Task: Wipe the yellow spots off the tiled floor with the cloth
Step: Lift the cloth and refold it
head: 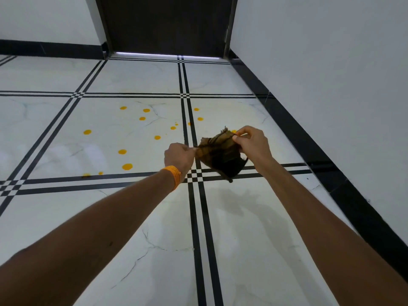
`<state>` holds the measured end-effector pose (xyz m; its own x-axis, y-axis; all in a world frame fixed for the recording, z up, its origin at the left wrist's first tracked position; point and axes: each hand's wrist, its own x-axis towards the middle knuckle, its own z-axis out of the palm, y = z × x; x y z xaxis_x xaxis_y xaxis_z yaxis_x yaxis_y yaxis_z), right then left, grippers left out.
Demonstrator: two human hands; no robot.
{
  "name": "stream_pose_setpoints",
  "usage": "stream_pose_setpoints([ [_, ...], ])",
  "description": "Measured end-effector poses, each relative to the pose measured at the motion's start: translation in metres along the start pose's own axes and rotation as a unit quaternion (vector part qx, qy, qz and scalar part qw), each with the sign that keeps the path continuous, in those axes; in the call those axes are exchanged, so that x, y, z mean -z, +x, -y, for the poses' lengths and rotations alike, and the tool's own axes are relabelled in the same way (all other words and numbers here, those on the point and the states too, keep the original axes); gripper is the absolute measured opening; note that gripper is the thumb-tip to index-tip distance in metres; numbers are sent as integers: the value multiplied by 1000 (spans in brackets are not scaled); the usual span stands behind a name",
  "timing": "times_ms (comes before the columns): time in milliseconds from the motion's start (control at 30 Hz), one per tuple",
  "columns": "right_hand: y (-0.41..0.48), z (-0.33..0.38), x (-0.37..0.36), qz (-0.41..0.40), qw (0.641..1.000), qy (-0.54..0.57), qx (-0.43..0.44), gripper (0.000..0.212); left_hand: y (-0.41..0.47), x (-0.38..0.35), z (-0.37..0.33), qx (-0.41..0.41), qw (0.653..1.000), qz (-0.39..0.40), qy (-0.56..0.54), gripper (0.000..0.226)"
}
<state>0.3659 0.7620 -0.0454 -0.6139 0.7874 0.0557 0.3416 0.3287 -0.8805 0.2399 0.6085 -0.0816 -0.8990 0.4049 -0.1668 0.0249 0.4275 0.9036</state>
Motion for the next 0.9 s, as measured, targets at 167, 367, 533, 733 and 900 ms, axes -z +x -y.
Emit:
stream_pose_setpoints([
  [167, -3, 30, 9, 78, 982, -92, 146, 8, 0, 9, -10, -96, 983, -34, 152, 85],
  [367, -3, 49, 11, 85, 948, -176, 252, 7, -1, 5, -65, -347, 922, 151, 81, 32],
  [533, -3, 55, 18, 54, 945, -191, 260, 6, -2, 2, -68, -325, 931, 140, 90, 17],
  [733, -3, 73, 43, 93, 981, -4, 169, 9, 4, 8, -55, -206, 939, 246, 122, 29],
  [900, 7, 81, 57, 12, 985, 34, 169, 10, -3, 16, -57, -116, 930, 343, 65, 24],
])
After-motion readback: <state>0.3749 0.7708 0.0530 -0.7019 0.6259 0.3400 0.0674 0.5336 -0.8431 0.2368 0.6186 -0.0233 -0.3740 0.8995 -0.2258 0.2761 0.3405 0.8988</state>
